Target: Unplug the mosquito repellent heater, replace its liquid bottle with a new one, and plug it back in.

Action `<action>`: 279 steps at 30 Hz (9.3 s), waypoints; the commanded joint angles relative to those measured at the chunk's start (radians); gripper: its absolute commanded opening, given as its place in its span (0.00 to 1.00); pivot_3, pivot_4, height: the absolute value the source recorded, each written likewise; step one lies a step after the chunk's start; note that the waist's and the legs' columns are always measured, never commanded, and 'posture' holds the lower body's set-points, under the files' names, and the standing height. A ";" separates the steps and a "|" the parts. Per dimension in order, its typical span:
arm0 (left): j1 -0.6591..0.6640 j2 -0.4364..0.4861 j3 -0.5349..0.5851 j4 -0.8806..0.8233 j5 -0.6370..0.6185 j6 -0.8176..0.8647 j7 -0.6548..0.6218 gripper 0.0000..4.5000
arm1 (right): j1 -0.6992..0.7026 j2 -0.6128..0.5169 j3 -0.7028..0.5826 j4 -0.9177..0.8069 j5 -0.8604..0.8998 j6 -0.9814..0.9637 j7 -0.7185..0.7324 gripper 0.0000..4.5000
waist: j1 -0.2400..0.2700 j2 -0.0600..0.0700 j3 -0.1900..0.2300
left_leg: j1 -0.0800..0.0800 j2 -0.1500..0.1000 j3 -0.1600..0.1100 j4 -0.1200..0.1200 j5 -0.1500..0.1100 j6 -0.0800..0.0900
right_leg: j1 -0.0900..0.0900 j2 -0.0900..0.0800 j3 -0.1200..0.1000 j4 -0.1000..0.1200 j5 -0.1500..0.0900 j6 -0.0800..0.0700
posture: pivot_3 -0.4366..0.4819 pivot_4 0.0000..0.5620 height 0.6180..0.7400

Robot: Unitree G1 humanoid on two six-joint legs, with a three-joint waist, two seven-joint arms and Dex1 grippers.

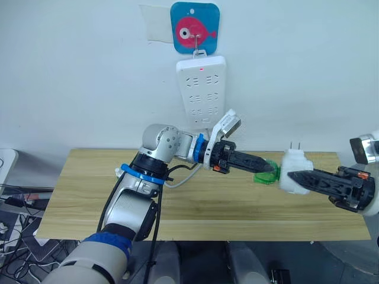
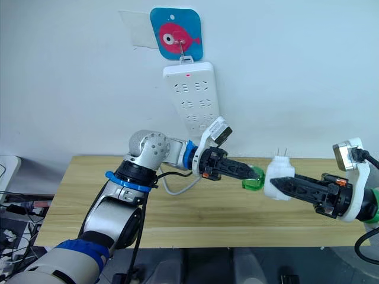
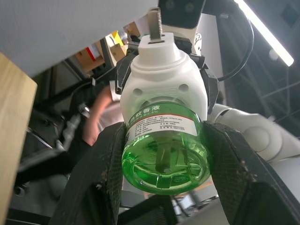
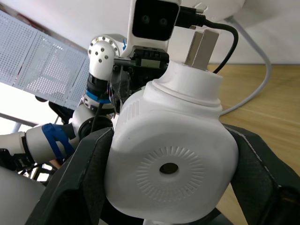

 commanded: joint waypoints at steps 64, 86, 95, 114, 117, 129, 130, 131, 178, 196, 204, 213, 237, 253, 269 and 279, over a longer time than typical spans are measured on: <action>0.159 -0.040 -0.152 0.062 0.436 -1.663 -0.341 0.50 | -0.071 0.029 0.008 0.025 0.082 -0.030 -0.117 0.70 | 0.003 0.000 0.000 | 0.000 0.000 0.003 0.001 -0.001 0.002 | 0.000 -0.001 0.002 0.001 0.001 0.001 | 0.47 0.48 1.00; -0.009 0.039 -0.030 -0.031 0.016 0.009 -0.074 0.57 | -0.051 -0.010 0.012 -0.012 0.082 -0.021 -0.080 0.70 | 0.000 0.000 0.000 | 0.000 0.000 0.000 0.000 0.001 -0.001 | 0.000 -0.001 0.000 0.001 0.001 0.001 | 0.47 0.46 1.00; -0.021 0.024 -0.012 -0.003 0.026 -0.030 -0.039 0.99 | -0.031 -0.001 0.007 -0.023 0.082 -0.032 -0.072 0.70 | 0.001 0.000 0.000 | 0.000 0.000 0.001 0.001 0.002 -0.002 | 0.000 -0.001 0.000 0.001 0.001 0.001 | 0.48 0.45 1.00; 0.140 0.094 -0.065 -0.249 0.295 -0.864 -0.177 0.99 | 0.000 0.024 -0.068 0.083 0.082 0.007 -0.067 0.70 | 0.006 0.001 -0.001 | 0.000 0.000 0.003 0.001 0.002 -0.002 | 0.000 -0.002 0.001 0.000 0.001 0.001 | 0.49 0.45 1.00; 0.227 0.065 -0.105 -0.224 0.447 -1.299 -0.235 0.99 | -0.009 0.030 -0.061 0.091 0.082 0.006 -0.074 0.70 | 0.009 0.000 0.000 | 0.001 0.000 0.004 0.001 0.002 -0.002 | 0.000 -0.002 0.002 0.000 0.001 0.000 | 0.49 0.46 1.00; 0.152 -0.076 -0.064 0.216 0.610 -2.549 -0.289 0.99 | -0.061 0.064 -0.045 0.084 0.082 0.007 -0.055 0.70 | 0.012 0.000 0.000 | 0.000 -0.001 0.005 0.002 0.000 0.002 | 0.000 -0.002 0.004 0.000 0.002 0.002 | 0.48 0.47 1.00; 0.129 -0.077 -0.069 0.271 0.626 -2.651 -0.276 0.99 | -0.075 0.069 -0.040 0.087 0.082 0.010 -0.048 0.70 | 0.012 0.000 0.000 | 0.000 -0.001 0.005 0.002 0.000 0.002 | 0.000 -0.002 0.004 0.000 0.002 0.002 | 0.48 0.47 1.00; 0.109 -0.077 -0.081 0.320 0.628 -2.728 -0.268 0.99 | -0.088 0.074 -0.036 0.090 0.082 0.013 -0.045 0.70 | 0.012 0.000 0.000 | 0.000 -0.001 0.005 0.002 0.000 0.002 | 0.000 -0.002 0.004 0.000 0.002 0.002 | 0.48 0.47 1.00; 0.080 0.138 -0.330 -0.117 0.098 -1.237 -0.042 0.50 | -0.094 -0.047 -0.035 0.062 0.082 0.051 -0.040 0.70 | 0.001 0.003 -0.002 | 0.000 -0.001 0.001 0.002 0.001 0.004 | 0.001 -0.002 0.001 0.002 0.002 0.002 | 0.48 0.41 1.00; -0.086 0.070 0.021 0.155 -0.229 0.121 0.151 0.50 | -0.016 -0.081 -0.157 0.083 0.082 0.106 0.014 0.70 | -0.002 0.003 -0.002 | 0.000 -0.002 0.001 0.002 0.002 0.002 | 0.000 -0.002 0.000 0.002 0.002 0.002 | 0.45 0.42 1.00; -0.059 0.068 0.088 0.114 -0.170 0.068 0.149 0.50 | 0.044 -0.080 -0.236 0.128 0.072 0.141 0.019 0.70 | -0.001 0.003 -0.002 | 0.000 -0.002 0.002 0.002 0.003 0.000 | 0.000 -0.002 0.000 0.001 0.002 0.002 | 0.46 0.44 1.00; 0.048 0.156 0.054 -0.045 -0.129 -0.074 -0.005 0.50 | 0.126 -0.048 -0.251 0.112 -0.142 0.147 -0.051 0.70 | 0.000 0.002 -0.002 | 0.000 -0.002 0.003 0.001 0.003 0.000 | 0.000 -0.002 0.002 0.001 0.002 0.002 | 0.47 0.47 1.00; 0.194 0.221 -0.045 -0.219 0.024 -0.300 -0.126 0.50 | -0.185 0.056 0.459 0.300 -1.127 0.026 -0.094 0.70 | 0.002 0.003 0.000 | 0.001 -0.001 0.004 0.001 0.003 0.000 | 0.000 -0.002 0.002 0.001 0.002 0.002 | 0.53 0.53 1.00; 0.232 0.255 -0.044 -0.302 0.015 -0.269 -0.126 0.50 | -0.430 0.155 0.675 0.666 -1.475 -0.180 0.199 0.70 | 0.005 -0.001 0.014 | 0.001 -0.001 0.003 0.001 0.001 0.002 | 0.000 -0.002 0.002 0.002 0.002 0.002 | 0.57 0.57 1.00; 0.249 0.266 -0.042 -0.345 0.003 -0.250 -0.122 0.50 | -0.507 0.203 0.641 0.791 -1.591 -0.183 0.330 0.99 | 0.006 -0.002 0.016 | 0.001 -0.001 0.003 0.001 0.001 0.002 | 0.000 -0.003 0.002 0.002 0.002 0.002 | 0.58 0.55 1.00; 0.254 0.259 -0.033 -0.343 -0.003 -0.252 -0.115 0.50 | -0.294 0.117 0.332 0.376 -1.456 0.087 0.311 0.99 | 0.007 0.000 0.017 | 0.000 -0.002 0.003 0.001 0.002 0.002 | 0.000 -0.003 0.002 0.001 0.002 0.002 | 0.54 0.54 1.00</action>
